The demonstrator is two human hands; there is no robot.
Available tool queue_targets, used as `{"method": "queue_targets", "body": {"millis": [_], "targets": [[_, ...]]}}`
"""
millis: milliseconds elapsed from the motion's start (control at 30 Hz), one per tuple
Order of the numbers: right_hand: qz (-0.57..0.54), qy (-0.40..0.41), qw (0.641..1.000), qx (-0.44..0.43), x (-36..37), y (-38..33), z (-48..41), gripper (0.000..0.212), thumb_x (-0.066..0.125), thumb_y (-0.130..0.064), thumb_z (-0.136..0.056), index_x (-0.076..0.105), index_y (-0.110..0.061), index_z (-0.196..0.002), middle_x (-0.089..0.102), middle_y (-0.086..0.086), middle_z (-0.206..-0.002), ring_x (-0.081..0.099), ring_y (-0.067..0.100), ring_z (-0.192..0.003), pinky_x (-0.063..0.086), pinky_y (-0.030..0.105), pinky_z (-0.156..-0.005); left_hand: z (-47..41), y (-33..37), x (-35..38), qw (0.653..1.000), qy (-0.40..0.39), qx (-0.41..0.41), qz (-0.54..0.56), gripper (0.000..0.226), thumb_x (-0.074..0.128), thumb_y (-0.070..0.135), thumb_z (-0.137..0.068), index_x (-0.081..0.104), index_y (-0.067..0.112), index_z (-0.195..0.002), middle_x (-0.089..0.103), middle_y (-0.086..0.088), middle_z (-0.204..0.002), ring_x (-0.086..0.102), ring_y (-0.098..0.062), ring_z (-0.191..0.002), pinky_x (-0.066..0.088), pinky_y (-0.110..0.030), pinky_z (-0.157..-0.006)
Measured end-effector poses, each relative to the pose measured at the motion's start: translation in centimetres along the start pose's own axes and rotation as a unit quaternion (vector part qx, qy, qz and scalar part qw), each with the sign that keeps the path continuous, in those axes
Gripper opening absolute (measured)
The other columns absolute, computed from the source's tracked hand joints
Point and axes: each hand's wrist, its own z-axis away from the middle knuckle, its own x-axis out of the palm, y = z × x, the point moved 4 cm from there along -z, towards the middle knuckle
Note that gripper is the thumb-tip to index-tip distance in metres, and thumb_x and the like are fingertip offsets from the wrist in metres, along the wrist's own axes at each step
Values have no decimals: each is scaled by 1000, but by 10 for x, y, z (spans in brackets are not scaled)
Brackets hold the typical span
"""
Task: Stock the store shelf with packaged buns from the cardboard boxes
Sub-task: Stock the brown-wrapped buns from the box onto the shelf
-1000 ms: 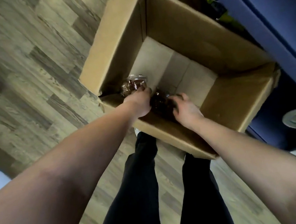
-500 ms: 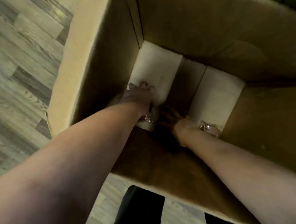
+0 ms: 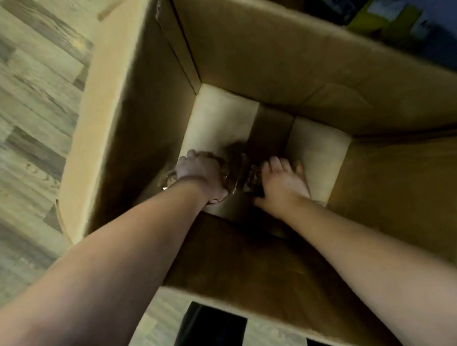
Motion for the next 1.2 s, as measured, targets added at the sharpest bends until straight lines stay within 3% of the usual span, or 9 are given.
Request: {"method": "queue_targets", "body": {"millis": [200, 400, 667, 767, 867, 967, 1033, 1133, 1200], "targets": [[-125, 69, 986, 87, -33, 16, 50, 60, 56, -51, -84, 40, -12, -127, 50, 9, -127, 42, 28, -118, 37, 40, -95, 41, -4, -16, 965, 18, -41, 260, 34, 68, 37, -82, 54, 18, -106, 60, -6, -107, 52, -19, -93, 39, -24, -73], [-122, 116, 984, 58, -81, 17, 99, 60, 58, -44, -87, 37, -13, -134, 43, 7, -136, 31, 27, -131, 35, 40, -104, 107, -12, -34, 893, 86, -71, 436, 45, 74, 33, -79, 53, 13, -113, 59, -6, -104, 59, -26, -101, 51, -34, -86], [-59, 196, 978, -36, -209, 10, 199, 66, 54, -39, -88, 27, -12, -142, 42, 6, -141, 18, 25, -140, 25, 37, -109, 245, -14, -124, 845, 217, -49, 487, 35, 73, 30, -79, 56, 14, -105, 64, -5, -103, 59, -27, -102, 38, -24, -75], [-58, 252, 963, -78, -275, 4, 256, 68, 54, -36, -89, 23, -12, -145, 44, 8, -140, 20, 27, -139, 25, 37, -110, 308, -15, -171, 808, 277, -46, 518, 49, 74, 30, -79, 57, 11, -120, 64, -6, -115, 58, -27, -110, 43, -28, -90], [-28, 323, 940, -107, -339, 2, 306, 64, 53, -34, -89, 27, -13, -143, 43, 6, -142, 17, 27, -141, 21, 38, -112, 366, -16, -214, 755, 328, -39, 567, 39, 75, 30, -78, 60, 15, -110, 67, -6, -110, 61, -25, -105, 46, -31, -93], [-31, 398, 910, -112, -398, 4, 348, 62, 55, -31, -88, 31, -14, -143, 40, 3, -144, 14, 26, -144, 15, 39, -115, 413, -18, -262, 708, 367, 2, 604, 31, 75, 28, -79, 56, 20, -102, 66, -6, -105, 65, -26, -93, 54, -34, -84], [-29, 431, 895, -111, -428, 5, 373, 60, 56, -29, -87, 34, -13, -140, 41, 3, -143, 14, 26, -144, 15, 39, -116, 445, -24, -290, 706, 385, 25, 594, 31, 72, 26, -82, 56, 16, -107, 63, -5, -107, 62, -24, -94, 54, -22, -77], [-13, 482, 870, -105, -464, 2, 410, 57, 57, -29, -87, 36, -13, -138, 42, 4, -141, 16, 26, -144, 14, 40, -116, 483, -39, -326, 692, 408, 63, 593, 30, 71, 26, -81, 55, 17, -105, 64, -10, -113, 64, -28, -97, 55, -37, -82], [-11, 511, 854, -96, -481, 1, 431, 57, 59, -29, -85, 39, -12, -136, 44, 5, -140, 19, 27, -143, 16, 41, -116, 503, -44, -345, 683, 419, 78, 593, 28, 69, 23, -83, 53, 18, -106, 63, -9, -111, 63, -25, -92, 55, -30, -61]]}}
